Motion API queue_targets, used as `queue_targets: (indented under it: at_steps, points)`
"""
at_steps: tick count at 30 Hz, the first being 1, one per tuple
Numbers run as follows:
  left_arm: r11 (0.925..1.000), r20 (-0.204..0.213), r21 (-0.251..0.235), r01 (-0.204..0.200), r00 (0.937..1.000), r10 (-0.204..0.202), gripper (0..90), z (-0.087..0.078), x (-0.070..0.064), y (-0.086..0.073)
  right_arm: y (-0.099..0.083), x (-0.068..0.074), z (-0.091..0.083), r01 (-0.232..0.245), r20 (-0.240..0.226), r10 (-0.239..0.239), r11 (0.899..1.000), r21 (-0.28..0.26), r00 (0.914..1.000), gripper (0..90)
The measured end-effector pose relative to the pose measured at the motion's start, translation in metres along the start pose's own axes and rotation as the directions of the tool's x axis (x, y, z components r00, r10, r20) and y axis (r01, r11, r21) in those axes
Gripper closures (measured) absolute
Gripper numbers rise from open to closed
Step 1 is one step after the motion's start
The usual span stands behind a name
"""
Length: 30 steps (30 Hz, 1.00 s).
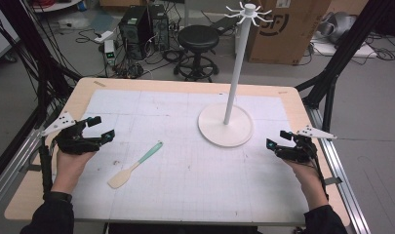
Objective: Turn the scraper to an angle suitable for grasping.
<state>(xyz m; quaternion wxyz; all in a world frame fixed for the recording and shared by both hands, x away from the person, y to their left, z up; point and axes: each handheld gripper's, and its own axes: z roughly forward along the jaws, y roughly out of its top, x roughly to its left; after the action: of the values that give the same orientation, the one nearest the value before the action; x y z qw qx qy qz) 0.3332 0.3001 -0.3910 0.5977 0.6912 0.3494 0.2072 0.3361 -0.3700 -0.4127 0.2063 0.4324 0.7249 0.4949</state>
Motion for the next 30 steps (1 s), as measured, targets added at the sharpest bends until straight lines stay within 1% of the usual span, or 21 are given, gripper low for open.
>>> queue_targets:
  at_steps: [7, 9, 17, 23, 25, 30]
  points:
    - [0.9998, 0.009, 0.015, -0.015, 0.9998, 0.015, 14.8, -0.0005, -0.0028, 0.0002, 0.0002, -0.0001, -0.0001, 0.003, 0.003, -0.003, 1.0, -0.006, 1.0, 21.8]
    - [0.9993, 0.008, 0.025, -0.027, 0.9996, 0.027, 14.9, -0.0016, -0.0038, 0.0004, 0.0, -0.0003, 0.0002, 0.003, 0.002, -0.003, 1.0, -0.003, 1.0, 21.8]
    - [0.9996, 0.001, 0.019, -0.019, 0.9998, 0.019, 14.9, -0.0053, -0.0033, -0.0002, -0.0002, 0.0001, 0.0018, 0.002, 0.0, -0.002, 1.0, 0.001, 1.0, 21.8]
    - [0.9996, 0.005, 0.011, -0.026, 0.9996, 0.026, 14.9, -0.0056, -0.0051, 0.0008, -0.0002, -0.0006, 0.0018, 0.002, 0.003, -0.002, 1.0, -0.002, 1.0, 21.5]
    - [0.9995, 0.0, 0.021, -0.023, 0.9997, 0.023, 14.8, -0.0052, -0.0052, 0.0003, -0.0003, -0.0004, 0.0019, -0.002, 0.001, 0.002, 1.0, -0.001, 1.0, 21.5]
    - [0.9995, -0.002, 0.017, -0.026, 0.9997, 0.026, 14.9, -0.0059, -0.0061, 0.0009, -0.0003, -0.0003, 0.0022, 0.001, -0.001, -0.001, 1.0, 0.0, 1.0, 21.5]
